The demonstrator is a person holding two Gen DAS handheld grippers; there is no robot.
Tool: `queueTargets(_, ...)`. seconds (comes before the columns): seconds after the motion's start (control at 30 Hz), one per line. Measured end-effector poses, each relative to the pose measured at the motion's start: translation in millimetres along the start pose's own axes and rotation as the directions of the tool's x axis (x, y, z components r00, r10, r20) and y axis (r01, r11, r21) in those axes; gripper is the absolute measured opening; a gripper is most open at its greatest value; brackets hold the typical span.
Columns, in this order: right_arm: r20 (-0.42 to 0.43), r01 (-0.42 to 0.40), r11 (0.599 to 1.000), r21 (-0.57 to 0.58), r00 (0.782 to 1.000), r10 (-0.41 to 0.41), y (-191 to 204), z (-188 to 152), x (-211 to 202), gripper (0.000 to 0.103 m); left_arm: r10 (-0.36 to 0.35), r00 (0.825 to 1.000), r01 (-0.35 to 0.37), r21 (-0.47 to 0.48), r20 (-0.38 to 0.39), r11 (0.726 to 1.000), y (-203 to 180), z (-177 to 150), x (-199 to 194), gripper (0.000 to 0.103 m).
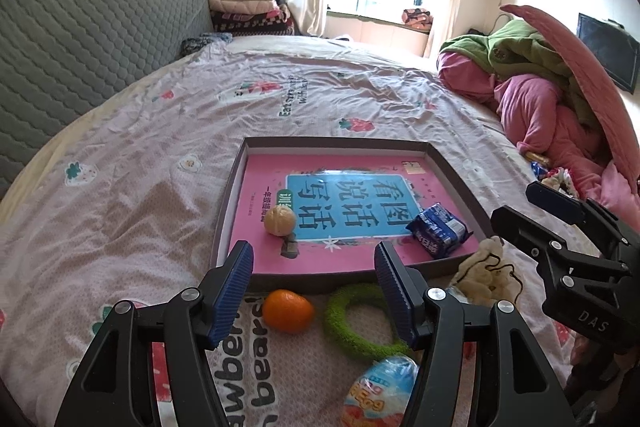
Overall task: Organize objects
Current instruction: 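Lift both open tools up and away from the pink box, then move both open tools back toward the remaining items beside the box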
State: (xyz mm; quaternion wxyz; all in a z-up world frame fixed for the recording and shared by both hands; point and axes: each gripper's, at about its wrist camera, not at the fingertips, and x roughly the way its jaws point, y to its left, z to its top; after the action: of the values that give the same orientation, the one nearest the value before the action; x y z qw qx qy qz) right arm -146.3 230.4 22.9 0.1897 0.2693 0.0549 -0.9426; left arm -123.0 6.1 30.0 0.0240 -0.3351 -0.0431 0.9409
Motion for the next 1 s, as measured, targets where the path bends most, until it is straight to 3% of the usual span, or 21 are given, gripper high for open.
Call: queueTargets(1.0,0.116,0.046,0.998,0.034,0.992,-0.049,8,-13,-52,0.067,-0.021,0.999,0.018,0.082,0.039,0.996,-19,-25,-46,0.066)
